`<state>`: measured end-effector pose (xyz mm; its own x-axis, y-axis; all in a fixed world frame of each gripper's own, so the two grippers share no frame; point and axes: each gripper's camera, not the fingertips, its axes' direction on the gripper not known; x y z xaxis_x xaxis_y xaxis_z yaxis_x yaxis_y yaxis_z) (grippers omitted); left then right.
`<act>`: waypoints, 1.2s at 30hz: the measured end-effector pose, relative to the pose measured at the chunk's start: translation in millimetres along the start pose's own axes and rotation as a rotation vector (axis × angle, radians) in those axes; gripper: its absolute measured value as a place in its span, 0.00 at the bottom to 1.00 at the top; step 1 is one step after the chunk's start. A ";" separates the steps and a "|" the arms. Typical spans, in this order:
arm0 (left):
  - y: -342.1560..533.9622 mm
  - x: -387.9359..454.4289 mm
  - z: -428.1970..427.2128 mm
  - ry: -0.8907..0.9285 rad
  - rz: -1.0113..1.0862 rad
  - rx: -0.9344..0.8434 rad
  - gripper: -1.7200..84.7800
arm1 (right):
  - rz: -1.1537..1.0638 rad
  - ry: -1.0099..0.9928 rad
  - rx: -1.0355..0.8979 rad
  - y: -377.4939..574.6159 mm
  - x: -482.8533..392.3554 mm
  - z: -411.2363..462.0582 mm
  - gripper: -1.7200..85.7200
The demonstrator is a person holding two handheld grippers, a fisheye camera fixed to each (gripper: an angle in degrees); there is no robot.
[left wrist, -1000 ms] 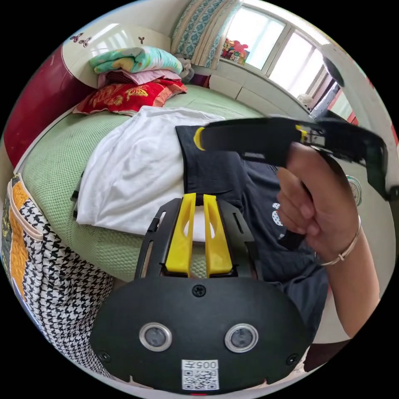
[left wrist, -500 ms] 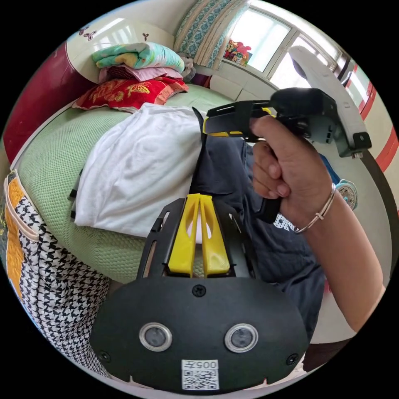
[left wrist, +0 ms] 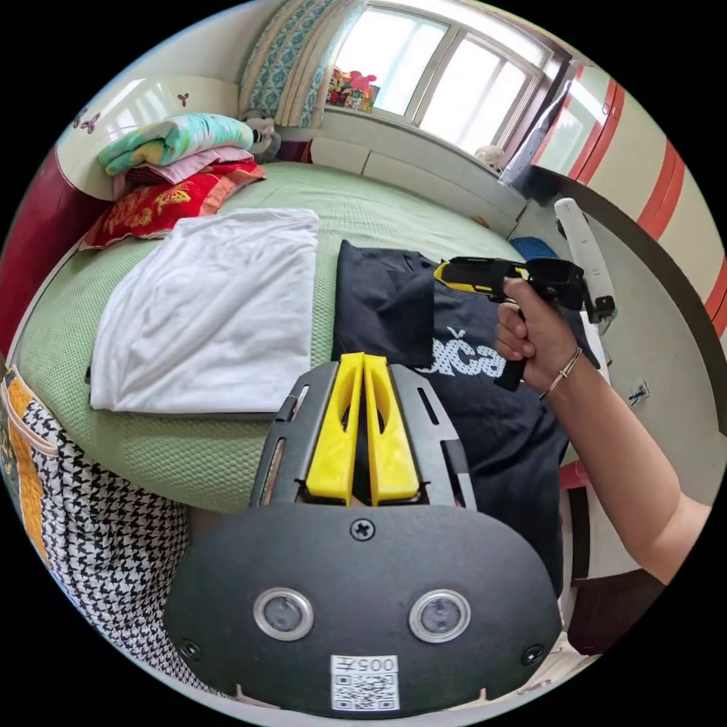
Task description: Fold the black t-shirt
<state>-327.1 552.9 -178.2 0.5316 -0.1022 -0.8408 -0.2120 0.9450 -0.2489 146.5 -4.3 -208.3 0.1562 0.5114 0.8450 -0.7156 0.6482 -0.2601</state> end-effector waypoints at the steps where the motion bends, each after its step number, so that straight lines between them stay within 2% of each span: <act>1: 0.3 5.1 9.0 -0.004 0.001 -0.026 0.01 | 0.009 0.013 -0.012 3.0 8.4 2.9 0.05; 6: -5.3 25.4 38.4 -0.039 0.028 -0.065 0.01 | 0.034 -0.026 -0.049 25.9 56.8 9.9 0.08; 13: -21.8 51.5 96.6 -0.077 0.059 -0.128 0.01 | -0.050 -0.085 -0.107 35.3 64.7 25.0 0.09; 16: -21.9 58.7 128.0 -0.135 0.076 -0.210 0.01 | -0.090 -0.075 -0.153 38.8 60.3 37.7 0.08; 22: -12.2 68.5 137.4 -0.166 0.115 -0.231 0.01 | -0.084 -0.028 -0.189 50.1 80.6 37.7 0.04; 28: -9.8 97.9 128.7 -0.142 0.151 -0.204 0.01 | -0.059 -0.031 -0.211 69.1 122.2 -5.2 0.10; 36: -16.9 178.2 152.5 -0.070 0.269 -0.194 0.01 | 0.083 0.140 -0.126 135.3 203.3 -80.2 0.10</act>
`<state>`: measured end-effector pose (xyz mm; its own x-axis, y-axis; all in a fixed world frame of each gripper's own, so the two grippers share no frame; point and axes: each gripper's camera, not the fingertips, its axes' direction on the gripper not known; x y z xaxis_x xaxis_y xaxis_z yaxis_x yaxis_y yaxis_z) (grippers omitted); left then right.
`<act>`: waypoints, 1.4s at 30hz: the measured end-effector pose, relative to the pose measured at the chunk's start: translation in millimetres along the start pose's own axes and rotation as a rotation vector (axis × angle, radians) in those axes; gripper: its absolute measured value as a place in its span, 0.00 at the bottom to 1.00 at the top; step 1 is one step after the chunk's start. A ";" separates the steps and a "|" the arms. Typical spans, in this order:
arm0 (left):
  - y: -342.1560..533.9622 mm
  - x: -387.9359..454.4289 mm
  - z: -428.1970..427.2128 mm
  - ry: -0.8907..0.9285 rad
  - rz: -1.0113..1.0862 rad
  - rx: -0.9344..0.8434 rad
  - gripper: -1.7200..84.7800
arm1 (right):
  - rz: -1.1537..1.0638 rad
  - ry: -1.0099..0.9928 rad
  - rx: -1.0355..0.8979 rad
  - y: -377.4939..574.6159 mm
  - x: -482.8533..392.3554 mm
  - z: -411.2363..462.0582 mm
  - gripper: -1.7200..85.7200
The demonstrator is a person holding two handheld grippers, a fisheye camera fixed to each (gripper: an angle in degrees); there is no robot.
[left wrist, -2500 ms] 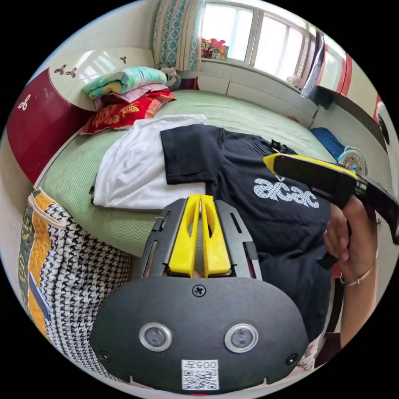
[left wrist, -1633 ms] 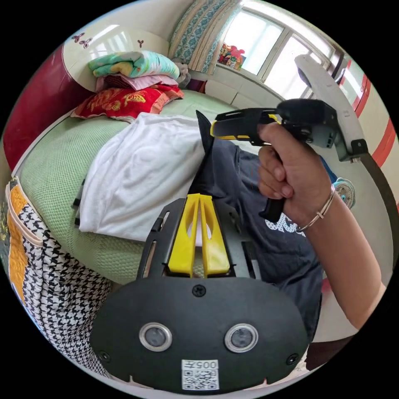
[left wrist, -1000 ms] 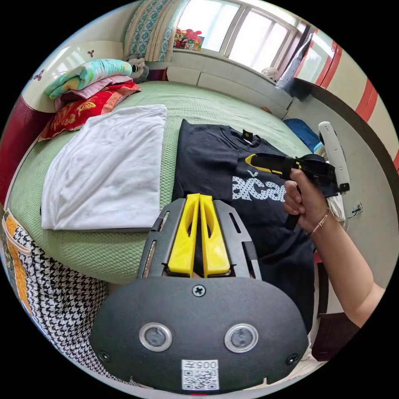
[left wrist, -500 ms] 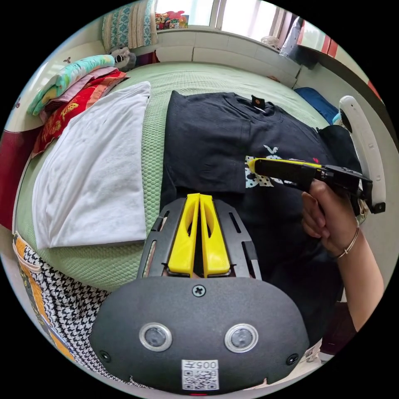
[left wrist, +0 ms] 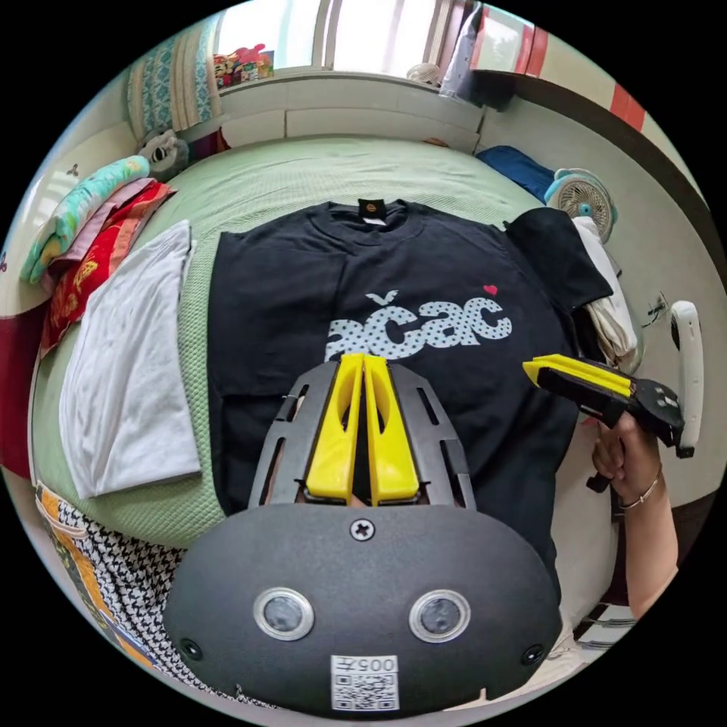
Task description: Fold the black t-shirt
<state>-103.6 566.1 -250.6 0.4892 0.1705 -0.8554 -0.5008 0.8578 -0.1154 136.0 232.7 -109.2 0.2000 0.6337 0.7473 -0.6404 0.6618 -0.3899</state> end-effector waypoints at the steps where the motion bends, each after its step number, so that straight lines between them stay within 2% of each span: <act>1: -6.8 13.6 7.4 -0.018 0.021 0.000 0.01 | 0.021 0.020 -0.004 4.0 6.1 -1.7 0.10; 7: -23.4 56.2 65.0 -0.047 0.038 -0.054 0.01 | 0.114 0.059 -0.025 34.5 42.9 1.5 0.05; 11: -7.1 67.2 79.7 -0.089 0.065 0.036 0.01 | 0.128 0.069 0.001 41.6 48.1 0.7 0.02; 19: -3.8 78.1 93.0 -0.117 0.089 0.026 0.01 | -0.015 0.063 -0.045 42.9 58.5 -21.9 0.01; 23: -3.1 69.9 98.1 -0.048 0.065 0.016 0.01 | -0.009 0.090 0.133 38.0 74.8 -84.0 0.03; 27: 0.5 72.6 99.3 -0.064 0.071 0.025 0.01 | 0.075 0.167 0.258 5.2 116.4 -126.0 0.10; 34: 7.9 75.7 94.5 -0.086 0.109 0.051 0.01 | 0.228 0.205 0.199 -44.3 168.2 -115.4 0.12; 39: 14.8 71.5 81.5 -0.004 0.134 0.147 0.02 | 0.260 0.294 0.094 -57.5 178.0 -94.5 0.10; 42: 16.3 67.8 79.1 0.029 0.143 0.159 0.02 | 0.251 0.305 0.097 -55.2 176.3 -92.4 0.08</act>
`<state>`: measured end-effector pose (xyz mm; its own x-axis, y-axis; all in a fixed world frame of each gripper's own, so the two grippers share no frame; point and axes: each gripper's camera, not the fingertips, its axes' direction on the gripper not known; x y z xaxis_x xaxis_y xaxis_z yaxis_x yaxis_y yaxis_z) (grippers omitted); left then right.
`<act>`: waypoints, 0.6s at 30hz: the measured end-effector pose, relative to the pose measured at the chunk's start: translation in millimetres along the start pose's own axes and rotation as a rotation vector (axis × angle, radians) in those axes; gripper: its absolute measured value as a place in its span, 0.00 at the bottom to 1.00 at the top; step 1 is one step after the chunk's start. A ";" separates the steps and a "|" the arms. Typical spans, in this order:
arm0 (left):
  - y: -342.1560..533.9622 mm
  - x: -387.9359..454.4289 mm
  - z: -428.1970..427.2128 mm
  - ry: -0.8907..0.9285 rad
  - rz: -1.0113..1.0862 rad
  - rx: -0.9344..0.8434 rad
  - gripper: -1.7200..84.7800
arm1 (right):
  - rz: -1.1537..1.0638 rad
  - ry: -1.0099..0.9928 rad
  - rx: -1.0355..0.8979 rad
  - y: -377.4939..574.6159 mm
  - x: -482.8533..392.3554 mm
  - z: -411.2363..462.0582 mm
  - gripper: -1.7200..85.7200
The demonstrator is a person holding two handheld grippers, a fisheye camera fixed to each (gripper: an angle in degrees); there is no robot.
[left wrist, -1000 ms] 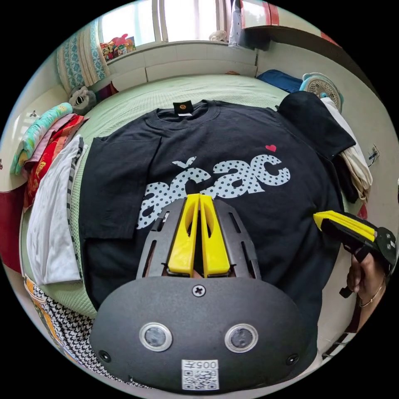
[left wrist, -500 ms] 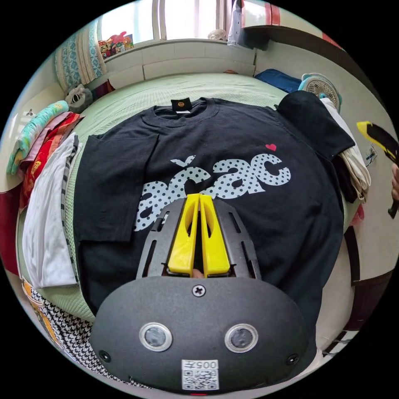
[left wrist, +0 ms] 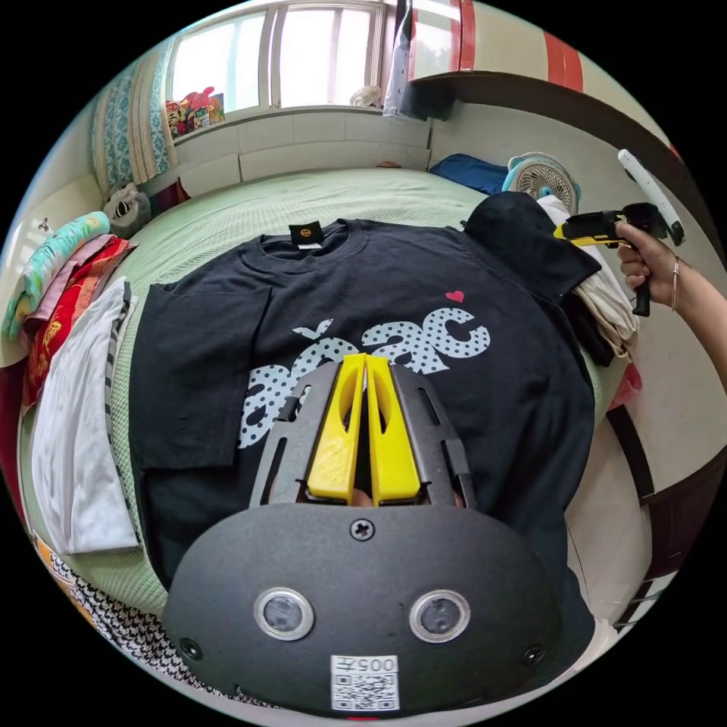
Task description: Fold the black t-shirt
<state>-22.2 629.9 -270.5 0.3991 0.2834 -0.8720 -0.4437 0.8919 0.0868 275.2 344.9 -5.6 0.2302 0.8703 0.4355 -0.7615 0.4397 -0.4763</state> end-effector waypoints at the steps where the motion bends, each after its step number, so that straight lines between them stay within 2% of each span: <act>1: 0.2 -1.3 -0.2 0.007 -0.001 -0.003 0.02 | -0.003 0.000 0.003 0.7 -0.7 -1.0 0.07; 6: 2.2 -7.0 -3.4 0.034 -0.010 0.001 0.02 | -0.063 0.016 0.066 6.1 -12.2 -18.2 0.01; 13: 9.0 -15.9 -11.9 0.048 -0.019 0.006 0.02 | -0.138 -0.074 0.122 -0.4 -48.3 -40.8 0.01; 18: 12.1 -23.3 -16.9 0.053 -0.023 0.001 0.02 | -0.298 -0.196 0.083 2.6 -113.6 -35.3 0.02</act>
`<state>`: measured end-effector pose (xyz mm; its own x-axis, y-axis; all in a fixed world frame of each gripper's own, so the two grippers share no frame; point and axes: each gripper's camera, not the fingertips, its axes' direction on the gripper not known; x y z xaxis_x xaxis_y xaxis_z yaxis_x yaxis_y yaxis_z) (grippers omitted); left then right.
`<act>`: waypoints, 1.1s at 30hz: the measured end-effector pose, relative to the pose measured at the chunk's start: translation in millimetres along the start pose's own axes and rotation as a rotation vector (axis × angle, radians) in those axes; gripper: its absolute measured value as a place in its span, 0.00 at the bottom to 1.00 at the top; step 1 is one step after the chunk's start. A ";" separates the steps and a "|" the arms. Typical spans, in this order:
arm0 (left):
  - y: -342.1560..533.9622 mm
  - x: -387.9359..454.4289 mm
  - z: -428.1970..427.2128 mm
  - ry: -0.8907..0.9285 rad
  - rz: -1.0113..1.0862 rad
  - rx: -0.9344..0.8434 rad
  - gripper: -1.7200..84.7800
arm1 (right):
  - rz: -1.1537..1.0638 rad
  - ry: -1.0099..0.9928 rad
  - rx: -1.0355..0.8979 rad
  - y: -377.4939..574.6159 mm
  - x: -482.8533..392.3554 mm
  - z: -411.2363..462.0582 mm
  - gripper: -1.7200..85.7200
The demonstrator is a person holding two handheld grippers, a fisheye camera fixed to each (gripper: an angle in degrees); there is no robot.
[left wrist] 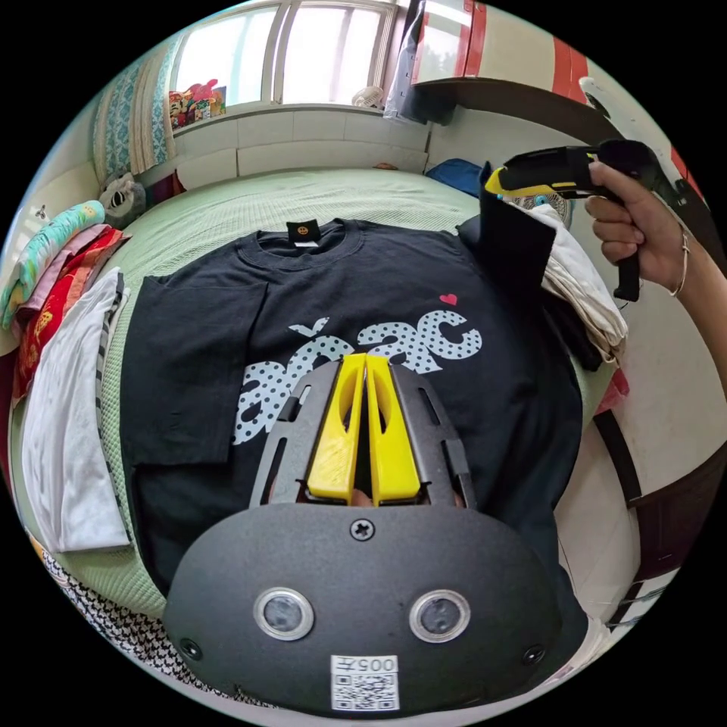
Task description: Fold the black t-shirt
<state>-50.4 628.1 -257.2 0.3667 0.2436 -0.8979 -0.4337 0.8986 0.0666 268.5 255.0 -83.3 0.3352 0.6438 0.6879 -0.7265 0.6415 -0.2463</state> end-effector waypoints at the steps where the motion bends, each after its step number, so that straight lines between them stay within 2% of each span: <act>1: 0.3 -1.8 -1.1 0.001 -0.001 -0.003 0.02 | -0.014 -0.012 -0.013 -0.4 -6.3 3.7 0.03; 7: 1.3 -11.8 -8.2 0.019 -0.008 -0.004 0.02 | -0.095 -0.031 -0.101 12.8 -28.2 30.4 0.08; 18: -2.2 -24.8 -17.4 0.036 0.004 -0.025 0.02 | 0.095 0.085 -0.314 78.4 38.7 87.7 0.07; 22: -0.5 -41.3 -26.3 0.080 -0.068 0.006 0.02 | 0.179 0.056 -0.279 89.2 45.2 80.7 0.07; 26: 3.5 -59.6 -45.3 0.115 -0.130 0.097 0.01 | 0.129 -0.013 -0.209 117.4 33.5 57.7 0.10; 30: 6.9 -66.5 -69.8 0.114 -0.137 0.169 0.02 | 0.113 0.009 -0.164 158.8 27.6 40.5 0.12; 33: 8.2 -76.1 -99.1 0.078 -0.123 0.149 0.02 | 0.109 0.042 -0.150 183.9 27.9 35.4 0.12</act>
<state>-163.4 580.8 -231.4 0.3423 0.1046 -0.9338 -0.2607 0.9653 0.0126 123.0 376.2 -85.2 0.2866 0.7278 0.6230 -0.6637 0.6198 -0.4187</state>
